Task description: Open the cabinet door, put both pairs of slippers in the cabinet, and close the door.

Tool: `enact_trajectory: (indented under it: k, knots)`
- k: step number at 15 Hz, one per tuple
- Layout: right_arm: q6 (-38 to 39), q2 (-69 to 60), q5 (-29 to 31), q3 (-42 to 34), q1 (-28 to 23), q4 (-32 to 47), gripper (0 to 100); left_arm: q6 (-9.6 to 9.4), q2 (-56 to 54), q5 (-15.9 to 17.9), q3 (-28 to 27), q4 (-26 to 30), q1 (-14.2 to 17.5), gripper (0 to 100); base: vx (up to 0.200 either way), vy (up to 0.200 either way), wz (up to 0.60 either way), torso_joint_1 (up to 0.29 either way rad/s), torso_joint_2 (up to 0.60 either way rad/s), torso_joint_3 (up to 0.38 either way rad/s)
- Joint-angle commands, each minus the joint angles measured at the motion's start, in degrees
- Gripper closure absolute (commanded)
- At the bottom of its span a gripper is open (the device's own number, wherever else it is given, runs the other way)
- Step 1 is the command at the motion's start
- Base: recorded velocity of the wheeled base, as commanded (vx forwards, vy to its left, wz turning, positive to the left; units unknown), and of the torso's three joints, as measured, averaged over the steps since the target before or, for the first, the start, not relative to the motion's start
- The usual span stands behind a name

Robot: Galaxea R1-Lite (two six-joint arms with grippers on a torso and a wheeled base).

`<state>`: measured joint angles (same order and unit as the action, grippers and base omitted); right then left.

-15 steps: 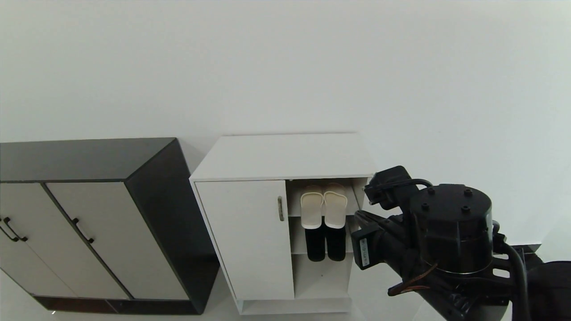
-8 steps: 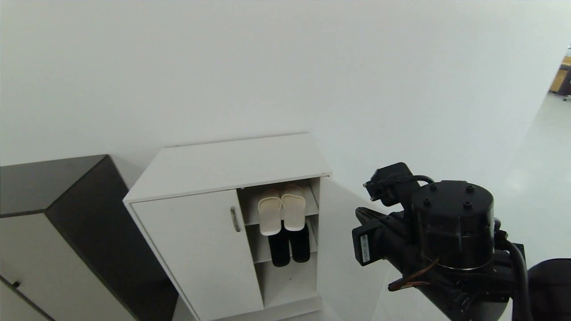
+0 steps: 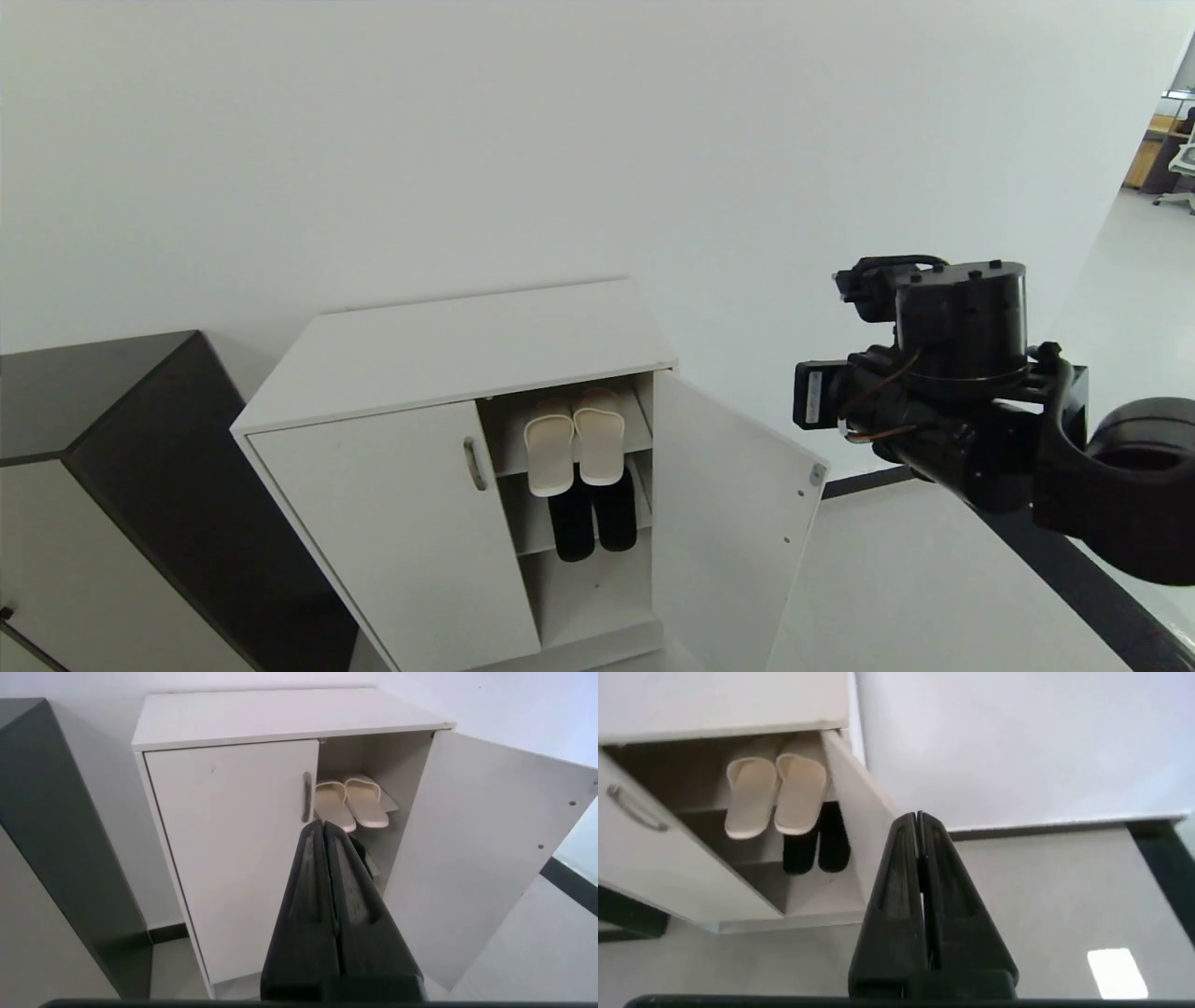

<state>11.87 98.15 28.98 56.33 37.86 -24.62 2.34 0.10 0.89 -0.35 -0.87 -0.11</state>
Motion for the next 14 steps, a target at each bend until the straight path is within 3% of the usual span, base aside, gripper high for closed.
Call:
enact_trajectory:
  k: [1, 4, 8, 14]
  knots:
    - [2.89, 3.19, -1.29, 5.19, -3.5, 3.36, 100, 0.03, -0.01, -0.01, 0.0, -0.01, -0.07, 100, 0.0, 0.0, 0.0, 0.0, 0.0, 0.0]
    - [3.51, 5.92, -2.26, 6.42, -5.08, 3.53, 100, 0.03, -0.01, -0.01, 0.0, -0.01, -0.07, 100, 0.0, 0.0, 0.0, 0.0, 0.0, 0.0]
    - [3.6, 9.43, -2.26, 7.48, -6.4, 2.65, 100, 0.03, 0.08, -0.01, 0.0, -0.01, -0.07, 100, -0.2, 0.0, 0.0, 0.005, 0.01, -0.004]
    - [3.77, 16.11, -2.61, 10.02, -8.42, 0.37, 100, 0.03, -0.01, -0.01, 0.0, -0.01, 0.02, 100, 0.0, 0.0, 0.0, 0.0, 0.0, 0.0]
